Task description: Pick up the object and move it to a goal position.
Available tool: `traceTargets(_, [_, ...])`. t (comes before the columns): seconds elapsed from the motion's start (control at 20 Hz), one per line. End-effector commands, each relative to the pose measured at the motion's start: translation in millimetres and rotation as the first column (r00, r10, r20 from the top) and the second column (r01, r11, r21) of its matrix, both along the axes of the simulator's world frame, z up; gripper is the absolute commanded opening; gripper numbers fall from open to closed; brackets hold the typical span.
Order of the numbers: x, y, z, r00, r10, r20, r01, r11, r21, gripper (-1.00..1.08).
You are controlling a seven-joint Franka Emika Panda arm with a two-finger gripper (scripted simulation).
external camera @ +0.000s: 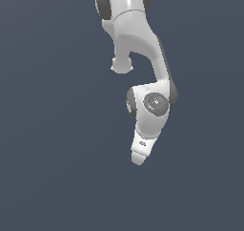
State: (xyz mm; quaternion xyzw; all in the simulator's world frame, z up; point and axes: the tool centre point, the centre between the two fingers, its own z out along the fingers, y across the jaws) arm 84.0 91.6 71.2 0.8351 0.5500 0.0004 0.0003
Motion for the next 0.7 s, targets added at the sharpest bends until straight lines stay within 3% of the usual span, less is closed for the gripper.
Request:
traceTargets(0.0, [-1,0,-15,1.0,0.002,-0.001,-0.002,1.0,0.0,1.0])
traceTargets(0.4, [0,0,-26,1.0,0.002,-0.001,-0.002,1.0,0.0,1.0])
traceTargets(0.45, [0,0,-26,1.0,0.002,-0.001,-0.002,1.0,0.0,-1.0])
traceTargets(0.65, [0,0,-26,1.0,0.002,-0.001,-0.002,1.0,0.0,-1.0])
